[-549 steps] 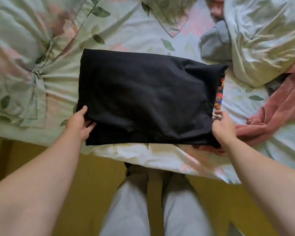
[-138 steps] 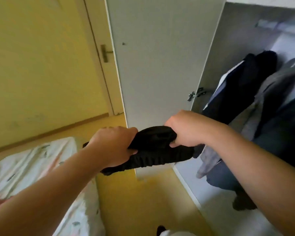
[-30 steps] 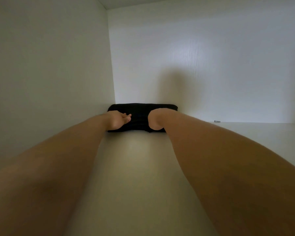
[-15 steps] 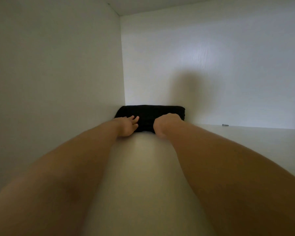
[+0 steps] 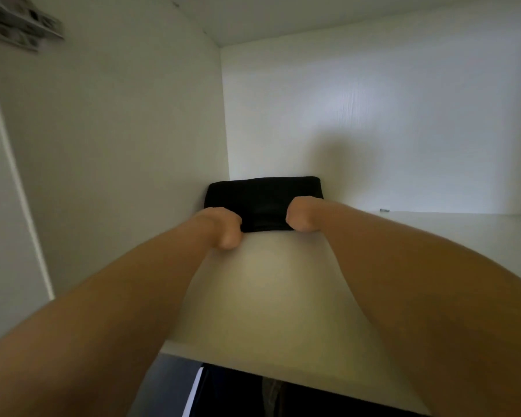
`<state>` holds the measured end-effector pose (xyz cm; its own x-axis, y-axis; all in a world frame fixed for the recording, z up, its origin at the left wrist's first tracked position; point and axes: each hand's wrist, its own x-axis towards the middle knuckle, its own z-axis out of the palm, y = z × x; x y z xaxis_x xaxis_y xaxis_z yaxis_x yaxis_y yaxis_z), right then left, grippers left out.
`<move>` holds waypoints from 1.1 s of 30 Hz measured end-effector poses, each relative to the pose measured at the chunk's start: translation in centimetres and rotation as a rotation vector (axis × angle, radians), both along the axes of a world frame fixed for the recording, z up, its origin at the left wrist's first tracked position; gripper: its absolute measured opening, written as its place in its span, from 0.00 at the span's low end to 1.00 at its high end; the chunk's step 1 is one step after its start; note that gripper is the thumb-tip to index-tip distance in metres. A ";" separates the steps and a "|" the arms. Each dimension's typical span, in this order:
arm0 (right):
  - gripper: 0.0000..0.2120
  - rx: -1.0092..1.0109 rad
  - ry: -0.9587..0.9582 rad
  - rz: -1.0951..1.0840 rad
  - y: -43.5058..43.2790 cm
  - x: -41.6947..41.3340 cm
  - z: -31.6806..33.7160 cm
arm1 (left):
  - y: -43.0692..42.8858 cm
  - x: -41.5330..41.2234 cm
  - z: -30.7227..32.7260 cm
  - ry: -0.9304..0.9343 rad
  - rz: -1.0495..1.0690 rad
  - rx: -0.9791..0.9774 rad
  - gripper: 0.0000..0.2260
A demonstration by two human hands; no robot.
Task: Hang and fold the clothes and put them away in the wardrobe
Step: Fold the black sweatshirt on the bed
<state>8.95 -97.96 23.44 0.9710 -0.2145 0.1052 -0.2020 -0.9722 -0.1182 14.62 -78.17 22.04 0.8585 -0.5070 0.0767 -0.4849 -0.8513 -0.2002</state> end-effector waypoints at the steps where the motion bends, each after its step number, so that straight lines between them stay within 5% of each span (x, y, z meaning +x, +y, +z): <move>1: 0.09 0.018 0.001 -0.007 0.3 -0.3 0.0 | 0.3 -0.3 0.0 0.007 0.001 0.001 0.23; 7: 0.12 0.037 0.009 -0.030 0.5 0.2 -0.3 | 1.6 0.5 1.7 -0.066 0.027 -0.197 0.22; 12: 0.16 -0.037 -0.179 -0.071 -1.1 0.9 -1.2 | 0.4 3.1 1.2 -0.010 0.056 -0.476 0.22; 15: 0.22 -0.041 -0.089 -0.088 -1.7 1.5 -1.7 | -0.4 4.0 -1.0 0.050 0.050 -0.551 0.23; 26: 0.33 0.270 -0.073 -0.074 -3.3 3.9 -1.2 | -0.1 2.6 -0.5 -0.134 -0.015 -0.654 0.21; 30: 0.32 0.334 -0.100 -0.070 -3.3 3.8 -1.1 | -0.9 -0.8 1.3 -0.059 -0.163 -0.747 0.23; 33: 0.28 0.225 -0.081 -0.095 -1.9 4.1 -1.5 | -0.3 -2.0 2.1 -0.396 -0.170 -0.836 0.19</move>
<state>13.07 -99.88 21.90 0.9358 -0.3309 0.1215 -0.2717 -0.8967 -0.3493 12.62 -78.45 24.13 0.6115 -0.2720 0.7430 -0.6434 -0.7175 0.2669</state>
